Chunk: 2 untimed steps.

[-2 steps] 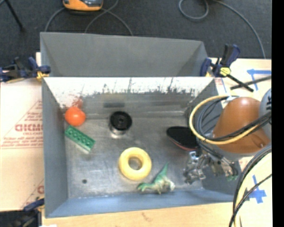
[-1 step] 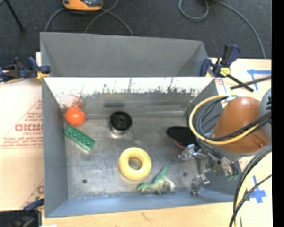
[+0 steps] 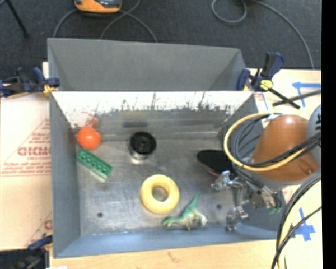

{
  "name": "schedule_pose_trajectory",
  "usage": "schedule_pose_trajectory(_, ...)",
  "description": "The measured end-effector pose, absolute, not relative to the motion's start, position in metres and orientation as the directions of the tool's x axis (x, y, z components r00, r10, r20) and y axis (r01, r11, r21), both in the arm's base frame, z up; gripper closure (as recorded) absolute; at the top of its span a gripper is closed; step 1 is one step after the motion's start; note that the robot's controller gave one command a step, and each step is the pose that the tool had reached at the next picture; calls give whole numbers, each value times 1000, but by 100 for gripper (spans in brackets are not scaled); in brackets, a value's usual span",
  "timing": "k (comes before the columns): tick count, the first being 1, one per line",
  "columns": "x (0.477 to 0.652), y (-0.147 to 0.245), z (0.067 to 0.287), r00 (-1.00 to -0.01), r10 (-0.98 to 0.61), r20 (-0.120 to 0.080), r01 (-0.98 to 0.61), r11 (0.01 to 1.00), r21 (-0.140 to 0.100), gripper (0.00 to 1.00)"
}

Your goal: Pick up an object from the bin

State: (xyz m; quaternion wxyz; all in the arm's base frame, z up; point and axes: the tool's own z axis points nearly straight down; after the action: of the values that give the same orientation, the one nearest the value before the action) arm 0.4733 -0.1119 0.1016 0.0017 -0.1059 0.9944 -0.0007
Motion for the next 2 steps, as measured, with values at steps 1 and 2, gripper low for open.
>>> schedule_pose_trajectory(1,482,-85,105,-960,-281,-3,-281,960,-2,0)
schedule_pose_trajectory(2,483,-37,107,-942,-337,-1,-337,942,-1,0)
